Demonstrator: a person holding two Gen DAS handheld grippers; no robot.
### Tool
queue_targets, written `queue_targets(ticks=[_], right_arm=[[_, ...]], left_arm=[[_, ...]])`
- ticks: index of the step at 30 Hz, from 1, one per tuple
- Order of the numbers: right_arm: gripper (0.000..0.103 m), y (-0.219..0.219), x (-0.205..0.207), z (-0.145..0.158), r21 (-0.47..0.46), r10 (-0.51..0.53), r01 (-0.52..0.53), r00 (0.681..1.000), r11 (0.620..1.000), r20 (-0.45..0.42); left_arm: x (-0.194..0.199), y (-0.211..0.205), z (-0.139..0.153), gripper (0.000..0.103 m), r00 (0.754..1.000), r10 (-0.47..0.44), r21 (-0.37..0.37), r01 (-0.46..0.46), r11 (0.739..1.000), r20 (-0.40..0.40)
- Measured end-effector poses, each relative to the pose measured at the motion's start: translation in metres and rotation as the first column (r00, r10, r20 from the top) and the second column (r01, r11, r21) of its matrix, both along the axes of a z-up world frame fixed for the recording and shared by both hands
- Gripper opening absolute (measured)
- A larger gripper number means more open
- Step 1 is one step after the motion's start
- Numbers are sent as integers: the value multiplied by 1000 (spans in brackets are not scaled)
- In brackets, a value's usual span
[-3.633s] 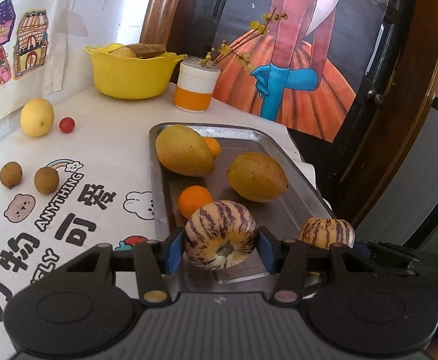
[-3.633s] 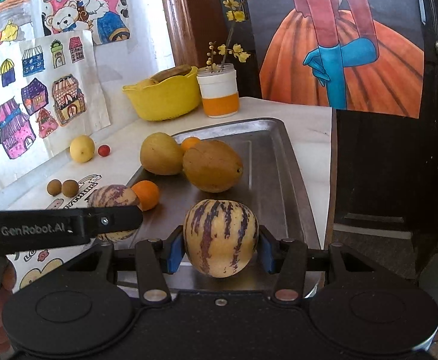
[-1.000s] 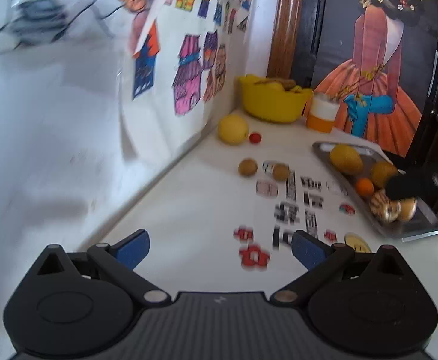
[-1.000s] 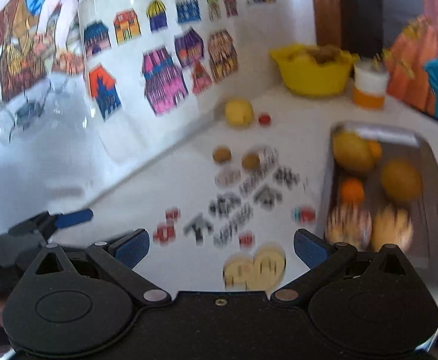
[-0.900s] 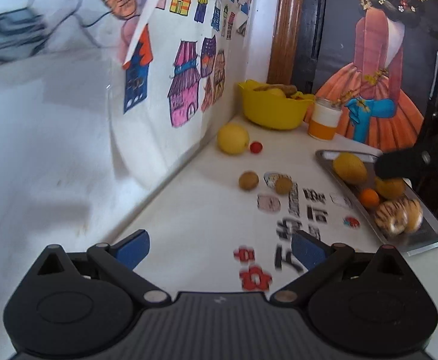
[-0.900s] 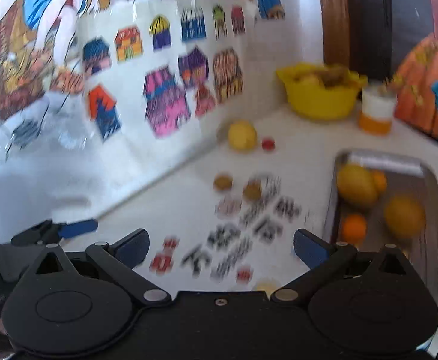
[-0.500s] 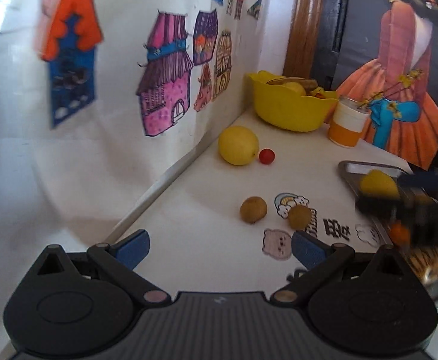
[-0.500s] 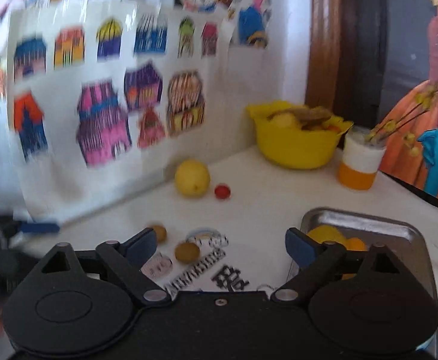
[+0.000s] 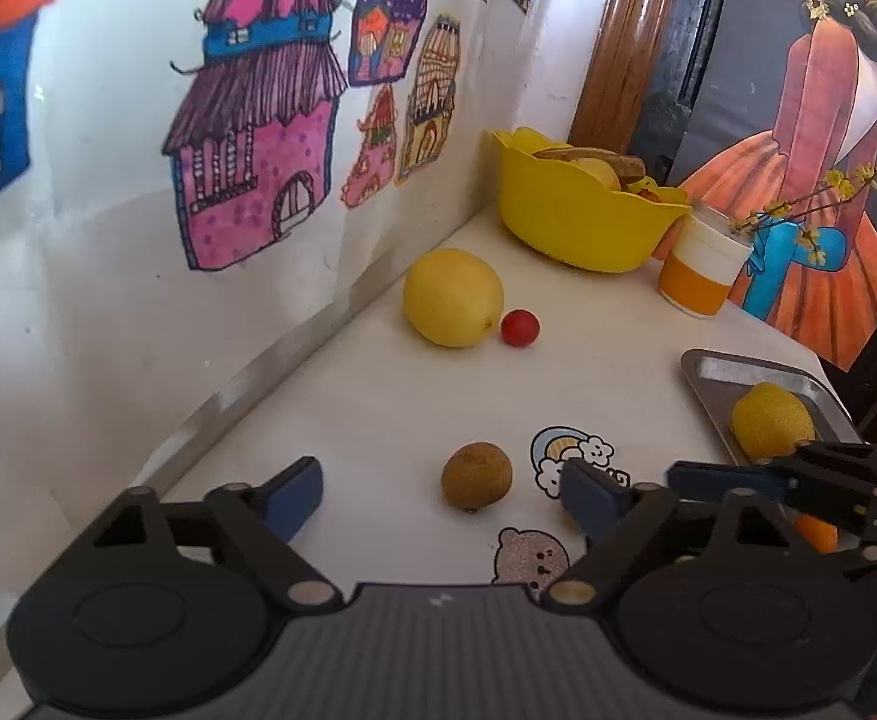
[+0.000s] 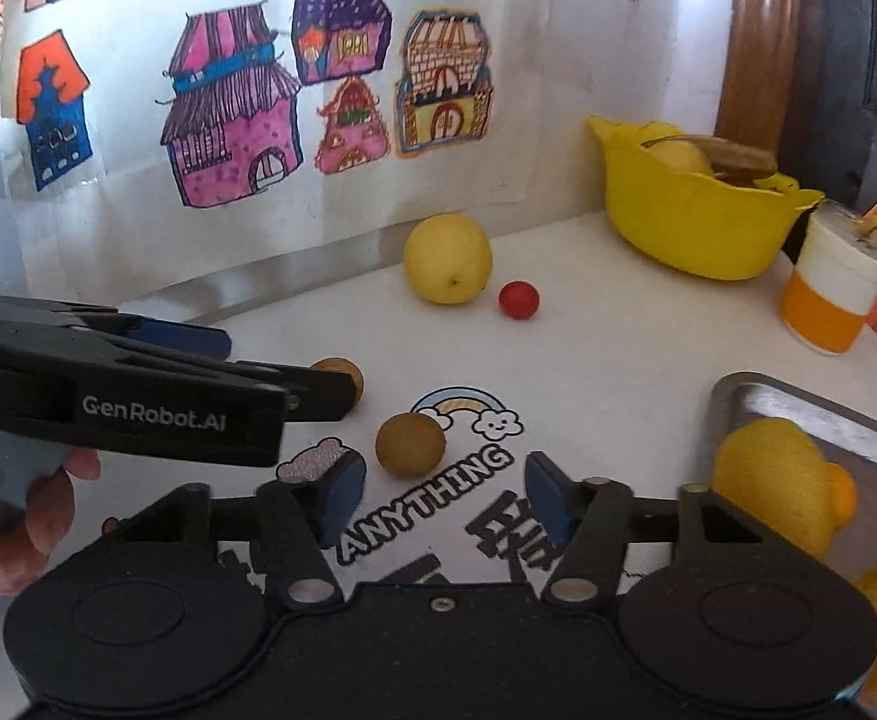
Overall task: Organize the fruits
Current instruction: 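Close the left tool on a brown kiwi while the right tool grasps another kiwi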
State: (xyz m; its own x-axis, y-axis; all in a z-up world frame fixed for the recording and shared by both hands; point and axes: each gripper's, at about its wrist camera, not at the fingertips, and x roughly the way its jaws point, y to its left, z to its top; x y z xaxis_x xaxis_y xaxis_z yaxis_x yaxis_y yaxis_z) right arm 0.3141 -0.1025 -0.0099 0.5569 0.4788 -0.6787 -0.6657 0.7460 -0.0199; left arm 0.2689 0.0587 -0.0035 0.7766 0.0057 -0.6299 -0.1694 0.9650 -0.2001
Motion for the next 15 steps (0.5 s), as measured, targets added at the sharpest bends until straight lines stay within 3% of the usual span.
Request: queue_targets(ticks=[7,13,15], right_arm=[[43,9,8,-6,7,14,-13,1000,1000,-15],[38,13,11,-10,23,-6,6,1000,1000,-10],[33,13,11,-10,33,-10,10,1000,999,-11]], left_arm=[[5,0,-4,72,1000,-23,-24,23,999,7],[7,-4,-6,46,999,-49,-28,49,998,4],[8,-6,-7,32,998,-56,-24,56,998,0]])
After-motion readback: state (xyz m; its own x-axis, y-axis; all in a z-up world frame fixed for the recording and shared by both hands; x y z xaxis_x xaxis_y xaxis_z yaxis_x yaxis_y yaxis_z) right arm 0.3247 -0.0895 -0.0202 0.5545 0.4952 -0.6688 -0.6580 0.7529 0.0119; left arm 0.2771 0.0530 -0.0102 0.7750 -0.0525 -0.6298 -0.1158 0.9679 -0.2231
